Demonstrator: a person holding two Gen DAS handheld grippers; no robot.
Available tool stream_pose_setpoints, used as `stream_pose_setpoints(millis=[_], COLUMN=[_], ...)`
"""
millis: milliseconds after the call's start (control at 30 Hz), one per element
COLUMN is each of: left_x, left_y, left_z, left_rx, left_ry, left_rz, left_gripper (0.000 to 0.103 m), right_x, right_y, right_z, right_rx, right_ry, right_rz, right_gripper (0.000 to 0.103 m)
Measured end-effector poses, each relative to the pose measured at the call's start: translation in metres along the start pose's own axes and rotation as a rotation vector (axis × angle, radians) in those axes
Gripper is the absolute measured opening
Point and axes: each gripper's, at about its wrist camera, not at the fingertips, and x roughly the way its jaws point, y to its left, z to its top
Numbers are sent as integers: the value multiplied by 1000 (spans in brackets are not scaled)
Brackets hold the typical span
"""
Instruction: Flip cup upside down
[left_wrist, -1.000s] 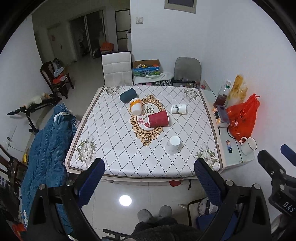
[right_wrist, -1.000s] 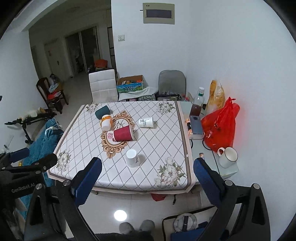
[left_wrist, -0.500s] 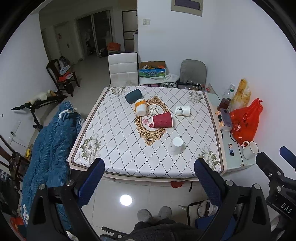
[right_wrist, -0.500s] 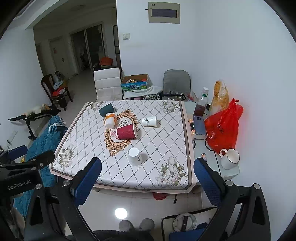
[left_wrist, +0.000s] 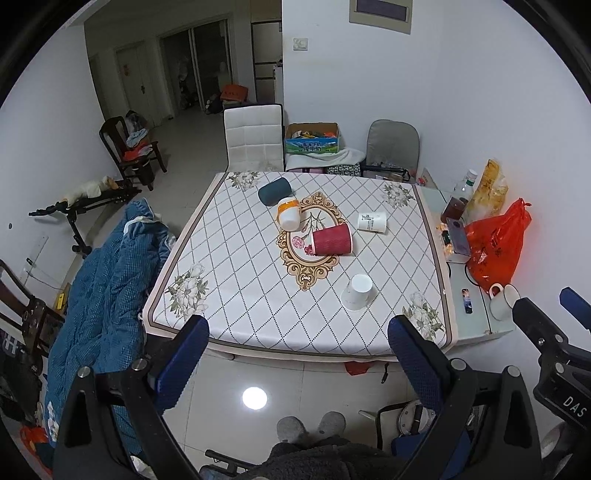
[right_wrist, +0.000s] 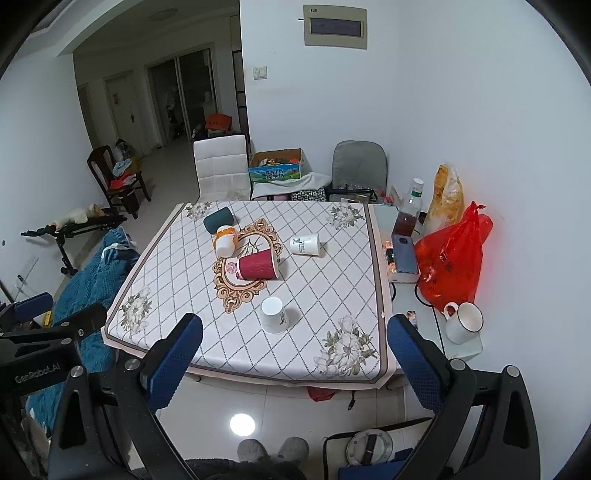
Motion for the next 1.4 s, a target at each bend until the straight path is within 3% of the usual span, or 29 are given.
stream_pose_setpoints(millis=[1400], left_x=[-1], left_y=[1], left_z=[0], left_rx=[12], left_ry=[25], left_rz=[-15], left_gripper=[99], right_x=[10], right_y=[3], right_z=[-1], right_rx=[-15], right_ry=[14], right_rz=[1], right_gripper=[102])
